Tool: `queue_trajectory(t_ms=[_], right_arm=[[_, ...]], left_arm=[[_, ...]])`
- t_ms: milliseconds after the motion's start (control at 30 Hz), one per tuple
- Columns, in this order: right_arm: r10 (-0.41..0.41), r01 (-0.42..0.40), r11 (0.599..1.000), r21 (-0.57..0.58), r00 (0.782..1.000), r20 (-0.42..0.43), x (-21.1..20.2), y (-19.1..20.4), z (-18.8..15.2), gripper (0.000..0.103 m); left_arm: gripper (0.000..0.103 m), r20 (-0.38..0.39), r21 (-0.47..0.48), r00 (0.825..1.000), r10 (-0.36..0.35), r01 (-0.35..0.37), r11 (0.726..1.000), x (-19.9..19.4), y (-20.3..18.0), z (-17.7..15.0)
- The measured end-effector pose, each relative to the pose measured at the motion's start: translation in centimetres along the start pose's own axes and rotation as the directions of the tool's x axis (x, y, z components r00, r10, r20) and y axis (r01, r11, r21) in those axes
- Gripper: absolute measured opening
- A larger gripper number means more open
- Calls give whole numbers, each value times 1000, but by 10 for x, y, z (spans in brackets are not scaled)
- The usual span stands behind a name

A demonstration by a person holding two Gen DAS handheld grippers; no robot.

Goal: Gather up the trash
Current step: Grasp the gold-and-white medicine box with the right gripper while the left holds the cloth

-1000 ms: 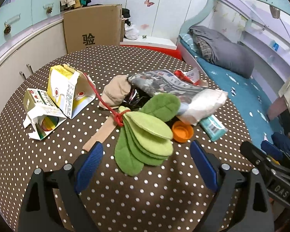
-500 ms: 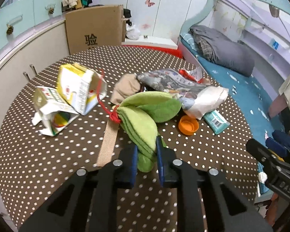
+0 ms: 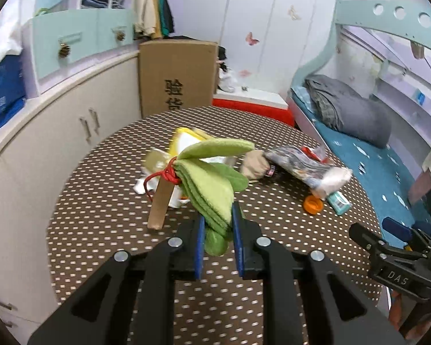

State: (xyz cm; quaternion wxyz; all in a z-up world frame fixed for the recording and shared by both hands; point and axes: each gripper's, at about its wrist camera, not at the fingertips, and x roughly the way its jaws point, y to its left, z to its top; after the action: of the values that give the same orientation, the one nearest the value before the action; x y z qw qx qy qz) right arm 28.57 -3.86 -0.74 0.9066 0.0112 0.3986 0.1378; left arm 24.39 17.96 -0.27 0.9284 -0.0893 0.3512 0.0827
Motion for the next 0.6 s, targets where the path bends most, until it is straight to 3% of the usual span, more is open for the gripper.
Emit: queue_trajectory(t_ms=[367,600], right_arm=[[87,-91,985,-147,996,-36,19,67,20,91],[172,-185,945,-268,982,-73,32,119,38,91]], left_arm=[[17,28,-83,994,109,-106,991,-16,62,1],[17,17,-149,988,152,-147,978,-11,102,3]])
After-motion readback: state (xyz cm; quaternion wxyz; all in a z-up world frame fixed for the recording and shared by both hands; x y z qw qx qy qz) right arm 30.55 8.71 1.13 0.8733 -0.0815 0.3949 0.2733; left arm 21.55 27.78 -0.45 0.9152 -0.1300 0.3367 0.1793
